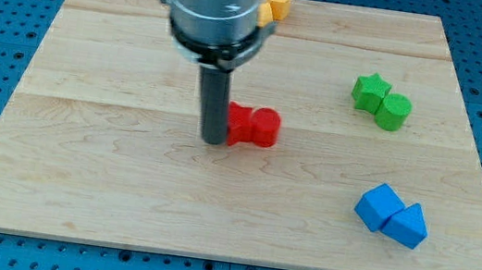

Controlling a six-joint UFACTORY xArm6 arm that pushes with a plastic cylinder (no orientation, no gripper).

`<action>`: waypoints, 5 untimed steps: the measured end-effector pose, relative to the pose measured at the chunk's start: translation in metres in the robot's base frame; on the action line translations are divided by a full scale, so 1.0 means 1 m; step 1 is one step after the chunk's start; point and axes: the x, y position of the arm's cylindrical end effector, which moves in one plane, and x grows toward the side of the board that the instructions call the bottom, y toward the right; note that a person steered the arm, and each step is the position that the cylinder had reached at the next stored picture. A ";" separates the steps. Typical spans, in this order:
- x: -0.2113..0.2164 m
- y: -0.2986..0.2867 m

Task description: Push red blocks towards green star

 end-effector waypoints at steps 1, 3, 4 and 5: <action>-0.005 0.044; -0.007 0.106; 0.014 0.094; 0.013 0.088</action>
